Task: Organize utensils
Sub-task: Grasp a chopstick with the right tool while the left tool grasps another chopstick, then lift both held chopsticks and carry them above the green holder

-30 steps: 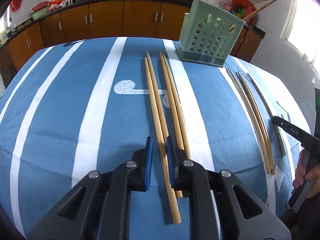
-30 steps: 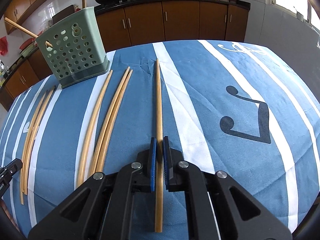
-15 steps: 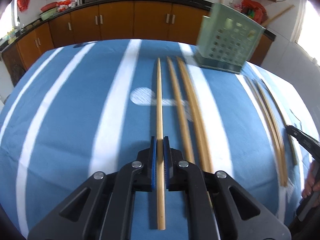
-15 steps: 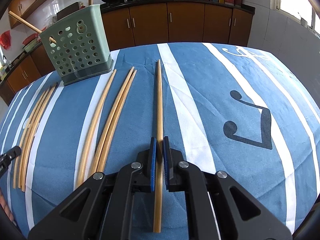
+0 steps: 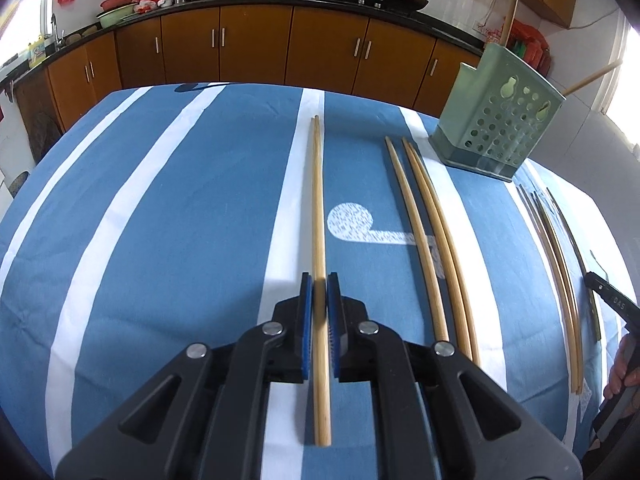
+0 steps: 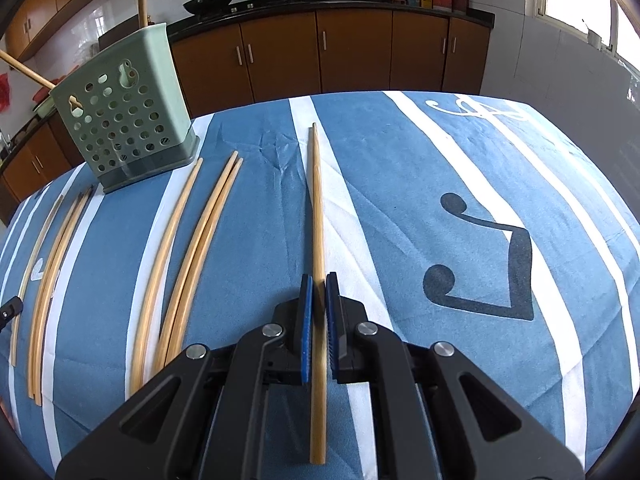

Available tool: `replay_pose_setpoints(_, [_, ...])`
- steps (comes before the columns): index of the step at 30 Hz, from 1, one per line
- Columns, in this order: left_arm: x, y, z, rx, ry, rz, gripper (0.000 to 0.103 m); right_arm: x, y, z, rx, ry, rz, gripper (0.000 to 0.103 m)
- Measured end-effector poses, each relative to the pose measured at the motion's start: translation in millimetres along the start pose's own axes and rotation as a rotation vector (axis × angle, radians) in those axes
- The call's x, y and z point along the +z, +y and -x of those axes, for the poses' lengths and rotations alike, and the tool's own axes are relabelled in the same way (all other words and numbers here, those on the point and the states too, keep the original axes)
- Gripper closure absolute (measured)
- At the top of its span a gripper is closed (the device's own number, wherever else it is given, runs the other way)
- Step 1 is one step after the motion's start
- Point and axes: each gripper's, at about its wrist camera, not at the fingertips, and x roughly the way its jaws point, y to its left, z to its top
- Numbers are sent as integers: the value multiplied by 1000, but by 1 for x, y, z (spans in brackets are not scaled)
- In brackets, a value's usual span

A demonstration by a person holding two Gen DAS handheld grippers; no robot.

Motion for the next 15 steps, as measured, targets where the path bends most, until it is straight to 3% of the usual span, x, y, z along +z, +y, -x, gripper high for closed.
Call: replay_pose_setpoints(15, [-26, 1, 19, 14, -3, -4, 95, -21, -1, 18, 20, 5, -4, 95])
